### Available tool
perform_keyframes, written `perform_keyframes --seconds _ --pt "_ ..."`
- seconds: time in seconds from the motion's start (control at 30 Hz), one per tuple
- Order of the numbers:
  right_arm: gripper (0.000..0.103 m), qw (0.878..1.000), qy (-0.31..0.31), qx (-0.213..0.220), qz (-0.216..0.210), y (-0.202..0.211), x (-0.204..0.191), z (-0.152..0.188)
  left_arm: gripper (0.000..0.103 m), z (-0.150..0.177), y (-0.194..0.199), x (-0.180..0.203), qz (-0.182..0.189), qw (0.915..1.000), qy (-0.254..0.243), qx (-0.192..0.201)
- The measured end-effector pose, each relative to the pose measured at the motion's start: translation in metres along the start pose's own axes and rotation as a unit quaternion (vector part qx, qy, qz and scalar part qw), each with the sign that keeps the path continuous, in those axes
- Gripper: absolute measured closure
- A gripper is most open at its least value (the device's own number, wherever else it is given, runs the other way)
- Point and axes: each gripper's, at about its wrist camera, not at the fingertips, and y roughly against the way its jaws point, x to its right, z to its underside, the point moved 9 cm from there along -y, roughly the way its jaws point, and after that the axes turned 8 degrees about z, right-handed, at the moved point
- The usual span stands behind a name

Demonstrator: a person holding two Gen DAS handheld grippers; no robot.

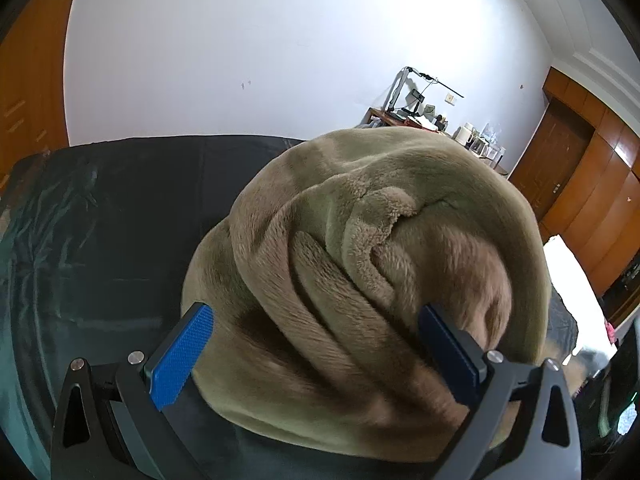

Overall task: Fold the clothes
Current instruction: 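Raise the blanket high with both tools to shake it out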

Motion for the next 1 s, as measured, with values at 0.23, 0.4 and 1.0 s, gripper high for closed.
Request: perform_keyframes --seconds 0.23,0.4,1.0 --pt "0.091 0.957 -0.040 0.117 0.264 0.068 0.111 -0.041 0.000 0.004 -0.005 0.017 0.018 0.9994 -0.028 -0.007" --pt "0.091 0.923 -0.112 0.103 0.353 0.081 0.180 -0.024 0.000 0.006 -0.020 0.037 0.043 0.9976 -0.050 -0.021" --pt "0.091 0.909 -0.171 0.029 0.378 0.052 0.237 0.038 0.000 0.009 -0.066 0.118 0.164 0.9812 -0.076 -0.069"
